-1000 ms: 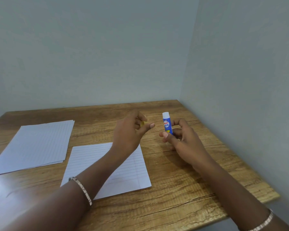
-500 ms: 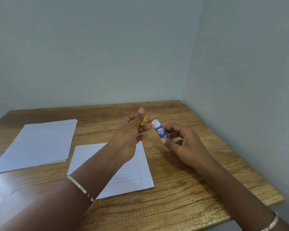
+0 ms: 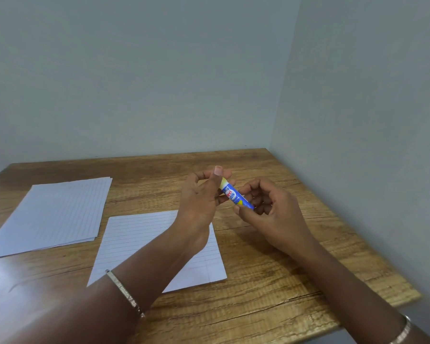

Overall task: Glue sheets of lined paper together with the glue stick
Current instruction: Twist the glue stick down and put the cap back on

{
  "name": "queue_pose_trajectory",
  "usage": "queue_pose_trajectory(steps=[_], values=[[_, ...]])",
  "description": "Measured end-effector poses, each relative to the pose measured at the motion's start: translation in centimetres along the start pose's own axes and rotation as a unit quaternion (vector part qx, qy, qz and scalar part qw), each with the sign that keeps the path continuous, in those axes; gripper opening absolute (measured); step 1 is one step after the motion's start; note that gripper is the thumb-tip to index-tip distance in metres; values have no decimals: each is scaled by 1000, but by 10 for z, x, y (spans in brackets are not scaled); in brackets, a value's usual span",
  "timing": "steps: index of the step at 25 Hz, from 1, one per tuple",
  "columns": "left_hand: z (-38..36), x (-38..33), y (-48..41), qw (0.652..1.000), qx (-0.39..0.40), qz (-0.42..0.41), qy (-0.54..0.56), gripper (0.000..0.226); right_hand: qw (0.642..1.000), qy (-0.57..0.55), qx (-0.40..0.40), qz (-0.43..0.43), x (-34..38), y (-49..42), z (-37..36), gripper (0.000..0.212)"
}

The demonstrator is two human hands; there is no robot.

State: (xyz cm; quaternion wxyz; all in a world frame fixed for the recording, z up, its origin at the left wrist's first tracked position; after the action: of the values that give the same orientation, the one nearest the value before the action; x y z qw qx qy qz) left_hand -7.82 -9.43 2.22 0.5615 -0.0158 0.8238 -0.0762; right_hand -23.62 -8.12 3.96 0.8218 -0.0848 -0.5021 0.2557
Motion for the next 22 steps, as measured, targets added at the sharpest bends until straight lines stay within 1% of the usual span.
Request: queue_pose_trajectory(steps=[2, 3, 5, 7, 8, 10, 12, 15, 17, 19, 20, 22], values=[[3, 6, -1, 1000, -1, 20, 20, 30, 1000, 15, -6, 25, 8, 2, 1, 31], [5, 8, -2, 999, 0, 30, 27, 31, 999, 20, -2, 38, 12, 2, 0, 37], [8, 11, -4, 999, 9, 40, 27, 36, 998, 12, 19, 53, 16, 2, -4, 58], [4, 11, -6, 999, 32, 40, 17, 47, 998, 4, 46, 53, 16, 1, -9, 87], [0, 10, -5, 998, 49, 40, 6, 48, 997, 14, 58, 56, 16, 1, -11, 99], [-8, 9, -4, 995, 87, 38, -20, 42, 994, 50, 74, 70, 20, 2, -14, 111], [-12, 7, -4, 993, 104, 31, -40, 41, 992, 69, 76, 74, 23, 3, -13, 111], [-10, 6, -4, 994, 97, 24, -53, 49, 993, 57, 91, 55, 23, 3, -15, 109], [-8, 5, -5, 994, 92, 23, -51, 52, 992, 30, 119, 38, 20, 2, -19, 116], [-5, 4, -7, 995, 88, 28, -32, 57, 989, 27, 142, 32, 18, 3, -24, 120], [-4, 4, -7, 995, 87, 29, -27, 60, 989, 34, 143, 33, 18, 3, -25, 118], [-5, 5, -8, 995, 92, 32, -32, 61, 991, 48, 119, 43, 21, 3, -20, 107]])
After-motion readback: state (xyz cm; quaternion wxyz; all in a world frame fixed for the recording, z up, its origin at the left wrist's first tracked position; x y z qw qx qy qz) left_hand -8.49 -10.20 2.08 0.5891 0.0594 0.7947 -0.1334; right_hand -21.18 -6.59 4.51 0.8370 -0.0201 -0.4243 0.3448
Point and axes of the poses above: each hand's wrist, its own y-axis away from the middle knuckle, its own z-axis out of the back of the hand, x = y × z, the point moved 9 cm from there along -y, towards the middle knuckle, and after that the axes turned 12 degrees about x, right-handed, at the moved point
